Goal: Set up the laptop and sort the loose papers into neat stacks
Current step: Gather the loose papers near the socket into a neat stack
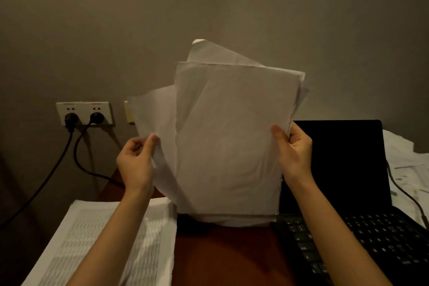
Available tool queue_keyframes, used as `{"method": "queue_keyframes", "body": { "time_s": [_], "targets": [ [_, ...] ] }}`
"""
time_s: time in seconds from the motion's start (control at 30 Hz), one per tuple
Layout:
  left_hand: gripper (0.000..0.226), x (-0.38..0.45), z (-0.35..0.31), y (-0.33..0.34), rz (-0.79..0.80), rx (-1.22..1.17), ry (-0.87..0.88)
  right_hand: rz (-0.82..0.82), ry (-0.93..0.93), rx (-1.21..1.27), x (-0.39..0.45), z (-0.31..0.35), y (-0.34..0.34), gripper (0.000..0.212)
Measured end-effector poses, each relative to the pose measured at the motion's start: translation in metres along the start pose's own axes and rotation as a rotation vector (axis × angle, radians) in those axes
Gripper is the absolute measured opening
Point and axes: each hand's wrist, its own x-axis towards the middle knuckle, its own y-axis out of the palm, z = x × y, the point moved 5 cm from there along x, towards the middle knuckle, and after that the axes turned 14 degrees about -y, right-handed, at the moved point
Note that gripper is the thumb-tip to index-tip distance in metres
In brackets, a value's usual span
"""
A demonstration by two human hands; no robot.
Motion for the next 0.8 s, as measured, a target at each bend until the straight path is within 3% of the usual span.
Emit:
{"method": "queue_keyframes", "body": {
  "time_s": [0.1, 0.27, 0.43, 0.57, 0.67, 0.73, 0.8],
  "targets": [
    [0.007, -0.002, -0.007, 0.002, -0.030, -0.047, 0.019, 0.048, 0.076, 0.105, -0.005, -0.001, -0.001, 0.014],
    [0.011, -0.018, -0.010, 0.021, 0.098, 0.003, 0.066, 0.205, 0.274, 0.062, -0.027, -0.023, -0.009, 0.026],
    [0.031, -0.022, -0.002, 0.036, 0.335, 0.103, 0.075, -0.028, 0.281, 0.103, -0.042, -0.035, -0.023, 0.025],
    [0.081, -0.024, 0.009, 0.046, 0.557, 0.251, 0.042, -0.142, 0.164, -0.017, -0.027, -0.018, -0.029, 0.021],
    [0.064, -0.033, 0.013, 0.053, 0.571, 0.383, 0.098, -0.131, 0.117, -0.040, -0.013, -0.008, -0.027, 0.021],
    [0.046, -0.036, 0.012, 0.053, 0.549, 0.324, 0.096, -0.104, 0.134, -0.030, -0.007, -0.008, -0.023, 0.008],
    [0.044, -0.036, 0.009, 0.051, 0.536, 0.259, 0.064, -0.101, 0.141, -0.035, -0.005, -0.010, -0.022, 0.011]
  ]
}}
